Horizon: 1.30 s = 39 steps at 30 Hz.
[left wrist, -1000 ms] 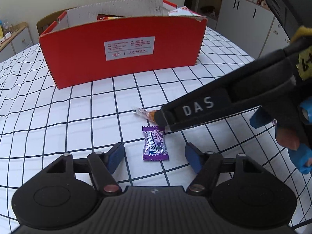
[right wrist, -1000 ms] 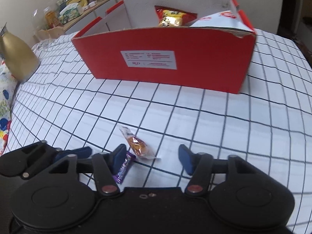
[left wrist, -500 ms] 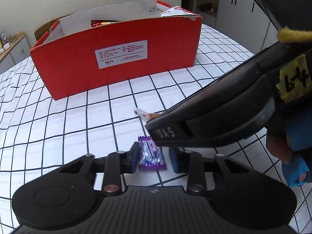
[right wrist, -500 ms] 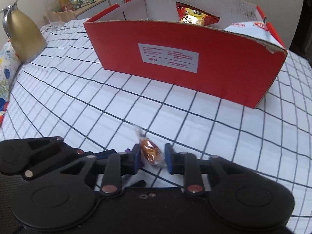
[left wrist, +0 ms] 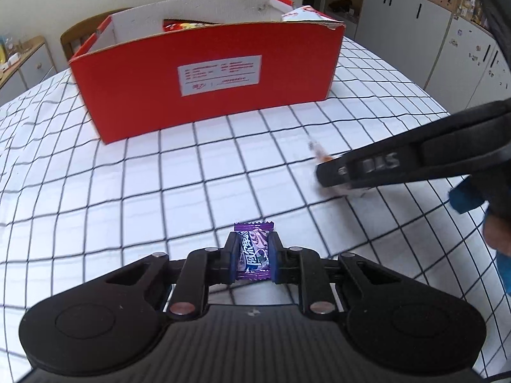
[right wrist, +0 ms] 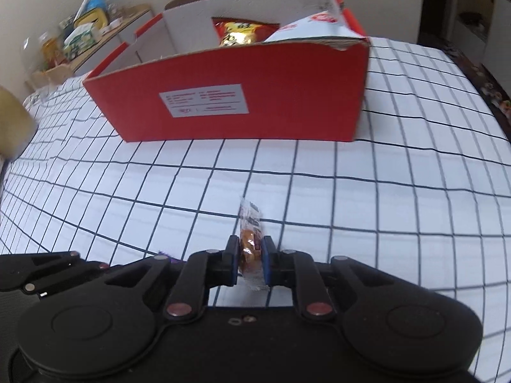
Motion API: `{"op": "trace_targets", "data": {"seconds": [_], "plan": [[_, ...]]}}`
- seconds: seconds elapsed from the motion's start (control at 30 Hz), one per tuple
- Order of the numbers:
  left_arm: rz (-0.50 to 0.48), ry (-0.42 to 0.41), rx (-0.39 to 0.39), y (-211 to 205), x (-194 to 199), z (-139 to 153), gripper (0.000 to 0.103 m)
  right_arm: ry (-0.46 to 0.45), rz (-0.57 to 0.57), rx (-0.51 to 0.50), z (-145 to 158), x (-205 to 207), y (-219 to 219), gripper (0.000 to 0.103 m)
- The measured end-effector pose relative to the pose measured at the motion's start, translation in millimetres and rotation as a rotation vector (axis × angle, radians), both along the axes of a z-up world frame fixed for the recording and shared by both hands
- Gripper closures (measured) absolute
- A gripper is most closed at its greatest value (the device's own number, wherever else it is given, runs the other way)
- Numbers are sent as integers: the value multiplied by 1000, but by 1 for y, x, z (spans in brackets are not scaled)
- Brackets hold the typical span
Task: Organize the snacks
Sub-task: 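Lift the purple candy bar and brown candy and carry them over the red box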
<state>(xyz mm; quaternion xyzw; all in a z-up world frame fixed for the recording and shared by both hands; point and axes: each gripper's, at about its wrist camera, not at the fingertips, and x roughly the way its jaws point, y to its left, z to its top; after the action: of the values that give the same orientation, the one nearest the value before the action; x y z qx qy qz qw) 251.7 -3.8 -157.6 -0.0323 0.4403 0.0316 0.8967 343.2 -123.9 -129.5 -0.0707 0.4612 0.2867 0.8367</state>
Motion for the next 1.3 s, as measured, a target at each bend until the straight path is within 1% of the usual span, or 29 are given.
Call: {"op": "trace_targets", "data": {"seconds": [0.23,0.43,0.6,0.77,0.9,1.07,1.3], "plan": [[44,-6,-13,14,-25,16,85,-20,-44,31,12,-23,-7,91],[67,-42,-18,22,-45,41,85,-59,-48,64,35,-51,-9,91],[54,-95,-3,22,-60,67,85,-97,-47,97,58,-72,-8,91],[41,-153,33,18,-72,91,85,-133,-45,126,80,-87,-6,91],[33,-194,44,19,-78,110,85,-163,-31,137,97,-99,-2,91],[35,-244,45,25,-79,134,85,-221,-7,150,120,-108,5,91],[44,-319,69,34,-73,166,85,-306,11,178,151,-111,13,91]]}}
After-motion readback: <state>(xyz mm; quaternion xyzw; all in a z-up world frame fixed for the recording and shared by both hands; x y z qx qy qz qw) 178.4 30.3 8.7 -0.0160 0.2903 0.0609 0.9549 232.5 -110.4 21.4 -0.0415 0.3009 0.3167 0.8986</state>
